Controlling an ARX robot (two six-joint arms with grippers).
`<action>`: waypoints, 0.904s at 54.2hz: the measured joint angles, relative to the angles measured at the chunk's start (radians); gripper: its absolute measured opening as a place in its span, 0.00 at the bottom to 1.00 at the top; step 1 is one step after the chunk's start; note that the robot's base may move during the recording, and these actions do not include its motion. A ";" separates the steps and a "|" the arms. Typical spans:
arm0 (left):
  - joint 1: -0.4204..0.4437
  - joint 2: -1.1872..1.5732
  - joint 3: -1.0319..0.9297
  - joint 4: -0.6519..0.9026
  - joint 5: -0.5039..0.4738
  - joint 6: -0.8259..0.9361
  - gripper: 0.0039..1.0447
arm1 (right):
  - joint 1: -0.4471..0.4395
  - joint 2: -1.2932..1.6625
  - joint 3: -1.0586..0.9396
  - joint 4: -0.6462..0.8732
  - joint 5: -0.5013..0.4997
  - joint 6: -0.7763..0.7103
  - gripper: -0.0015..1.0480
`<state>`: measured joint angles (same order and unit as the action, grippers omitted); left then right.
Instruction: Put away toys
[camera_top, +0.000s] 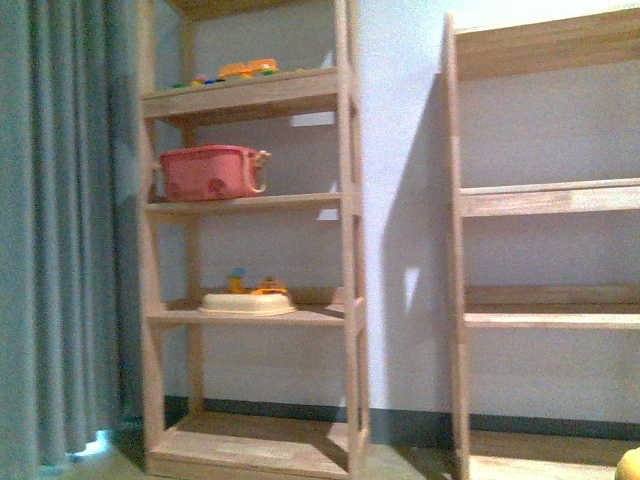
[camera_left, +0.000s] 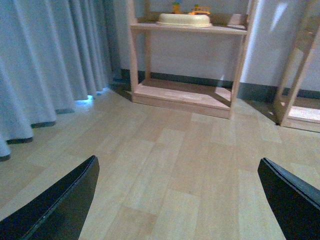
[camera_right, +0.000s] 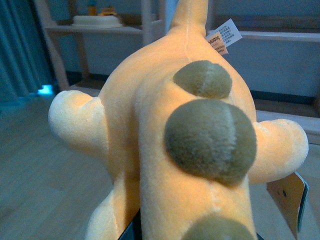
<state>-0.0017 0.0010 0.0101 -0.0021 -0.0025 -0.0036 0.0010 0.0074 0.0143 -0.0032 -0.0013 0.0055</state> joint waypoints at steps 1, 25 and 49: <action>0.000 0.000 0.000 0.000 0.000 0.000 0.94 | 0.000 0.000 0.000 0.000 0.001 0.000 0.07; -0.001 0.001 0.000 0.000 0.002 0.000 0.94 | -0.002 -0.002 0.000 0.000 0.008 0.000 0.07; -0.001 0.001 0.000 0.000 0.002 0.000 0.94 | -0.001 -0.002 0.000 0.000 -0.001 0.000 0.07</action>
<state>-0.0025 0.0017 0.0101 -0.0021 -0.0002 -0.0036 -0.0002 0.0059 0.0143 -0.0029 -0.0021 0.0055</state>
